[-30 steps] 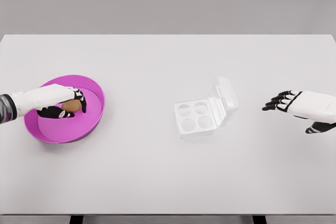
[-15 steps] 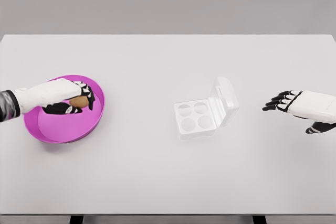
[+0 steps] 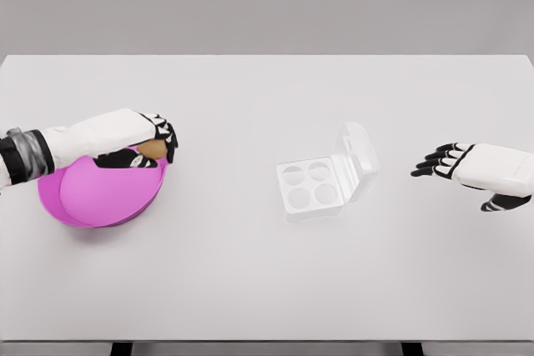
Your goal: Pack egg into the box and close the box lid
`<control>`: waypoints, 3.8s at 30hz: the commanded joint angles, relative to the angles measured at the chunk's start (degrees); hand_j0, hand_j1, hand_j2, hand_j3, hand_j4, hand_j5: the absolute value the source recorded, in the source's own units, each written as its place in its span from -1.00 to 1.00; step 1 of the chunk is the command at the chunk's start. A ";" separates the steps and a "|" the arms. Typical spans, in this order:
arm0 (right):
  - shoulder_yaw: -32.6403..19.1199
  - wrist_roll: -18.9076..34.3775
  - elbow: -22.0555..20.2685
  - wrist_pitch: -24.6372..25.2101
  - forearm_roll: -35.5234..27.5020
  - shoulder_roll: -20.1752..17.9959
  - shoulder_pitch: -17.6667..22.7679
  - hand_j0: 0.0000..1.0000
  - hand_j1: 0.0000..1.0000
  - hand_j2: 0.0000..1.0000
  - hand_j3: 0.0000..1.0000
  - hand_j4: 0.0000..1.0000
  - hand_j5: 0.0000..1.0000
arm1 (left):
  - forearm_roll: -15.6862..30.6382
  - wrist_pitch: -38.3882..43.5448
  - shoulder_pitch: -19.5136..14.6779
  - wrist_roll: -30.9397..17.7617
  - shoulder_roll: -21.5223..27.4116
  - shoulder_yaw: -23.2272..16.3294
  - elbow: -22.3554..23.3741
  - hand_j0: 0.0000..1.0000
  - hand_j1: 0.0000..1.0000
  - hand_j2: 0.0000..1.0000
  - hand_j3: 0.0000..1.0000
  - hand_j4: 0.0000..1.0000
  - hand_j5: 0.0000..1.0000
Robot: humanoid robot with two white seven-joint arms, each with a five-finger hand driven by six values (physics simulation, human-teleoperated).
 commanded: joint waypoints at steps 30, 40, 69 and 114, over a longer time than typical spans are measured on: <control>-0.06 -0.02 0.23 0.14 -0.29 -0.02 -0.09 1.00 1.00 1.00 1.00 1.00 1.00 | -0.83 -0.16 -2.46 0.04 -14.18 -4.71 0.18 -0.35 -0.35 -0.35 -0.35 -0.35 -0.35; 0.03 -0.02 1.01 0.14 -0.29 -0.02 -0.35 1.00 1.00 1.00 1.00 1.00 1.00 | -2.67 0.19 -3.78 0.04 -18.31 -7.08 0.70 -0.36 -0.36 -0.36 -0.36 -0.36 -0.36; 7.59 -0.02 10.60 0.14 3.93 5.78 -9.76 1.00 1.00 1.00 1.00 1.00 1.00 | -5.84 0.28 -6.85 0.04 -28.24 -11.82 7.74 -0.34 -0.34 -0.34 -0.34 -0.34 -0.34; 7.76 -0.02 3.92 0.14 3.14 6.66 -9.58 1.00 1.00 1.00 1.00 1.00 1.00 | -7.94 -0.60 -8.96 0.04 -30.18 -11.91 11.95 1.00 1.00 1.00 1.00 1.00 1.00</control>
